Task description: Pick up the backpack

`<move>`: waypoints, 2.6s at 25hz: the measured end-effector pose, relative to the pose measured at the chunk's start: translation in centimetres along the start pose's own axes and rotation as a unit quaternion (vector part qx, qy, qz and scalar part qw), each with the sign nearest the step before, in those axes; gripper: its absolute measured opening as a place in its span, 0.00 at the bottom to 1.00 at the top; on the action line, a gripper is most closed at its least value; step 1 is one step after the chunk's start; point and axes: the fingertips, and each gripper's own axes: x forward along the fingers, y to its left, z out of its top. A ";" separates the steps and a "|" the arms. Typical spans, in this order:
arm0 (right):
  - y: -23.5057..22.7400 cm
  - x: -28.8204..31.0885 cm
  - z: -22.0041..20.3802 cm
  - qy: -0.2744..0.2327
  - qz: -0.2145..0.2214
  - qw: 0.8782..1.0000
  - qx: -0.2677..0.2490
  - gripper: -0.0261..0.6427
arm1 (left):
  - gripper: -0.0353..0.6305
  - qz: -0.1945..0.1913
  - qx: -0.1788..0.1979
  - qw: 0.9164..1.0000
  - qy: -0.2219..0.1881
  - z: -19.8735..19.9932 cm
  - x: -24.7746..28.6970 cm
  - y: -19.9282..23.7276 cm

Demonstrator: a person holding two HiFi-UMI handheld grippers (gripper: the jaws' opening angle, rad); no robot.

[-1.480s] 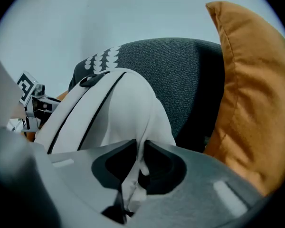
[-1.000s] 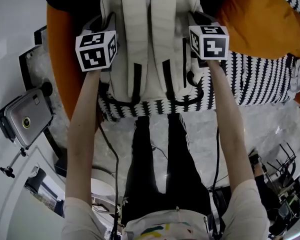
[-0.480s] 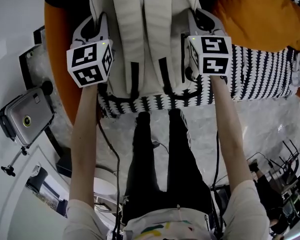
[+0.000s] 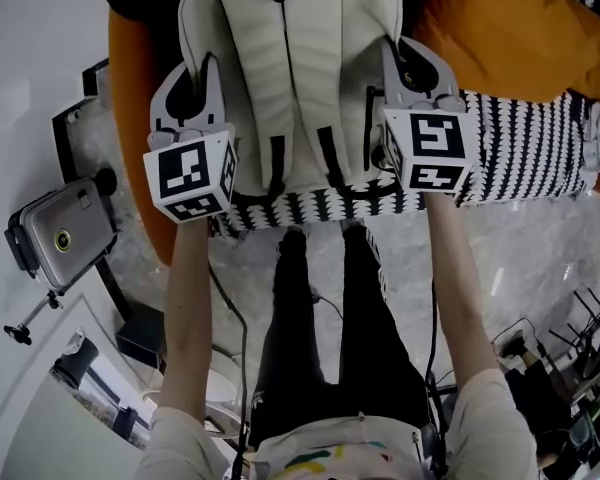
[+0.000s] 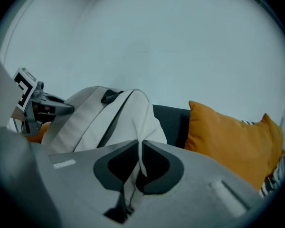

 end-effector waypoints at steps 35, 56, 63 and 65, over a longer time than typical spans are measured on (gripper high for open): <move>-1.2 -20.4 30.4 -0.156 -0.070 0.984 -0.046 0.07 | 0.12 0.043 -0.041 0.976 -0.210 31.1 -18.3 1.5; 2.2 -37.9 39.3 -0.236 -0.068 0.969 -0.008 0.07 | 0.12 0.050 -0.037 0.965 -0.254 41.2 -35.6 -0.9; 2.0 -37.9 39.3 -0.246 -0.039 0.968 0.006 0.07 | 0.12 0.076 -0.047 0.965 -0.246 41.5 -36.7 -1.4; 2.0 -38.1 39.4 -0.247 -0.036 0.968 0.008 0.07 | 0.12 0.080 -0.045 0.965 -0.246 41.7 -36.7 -1.4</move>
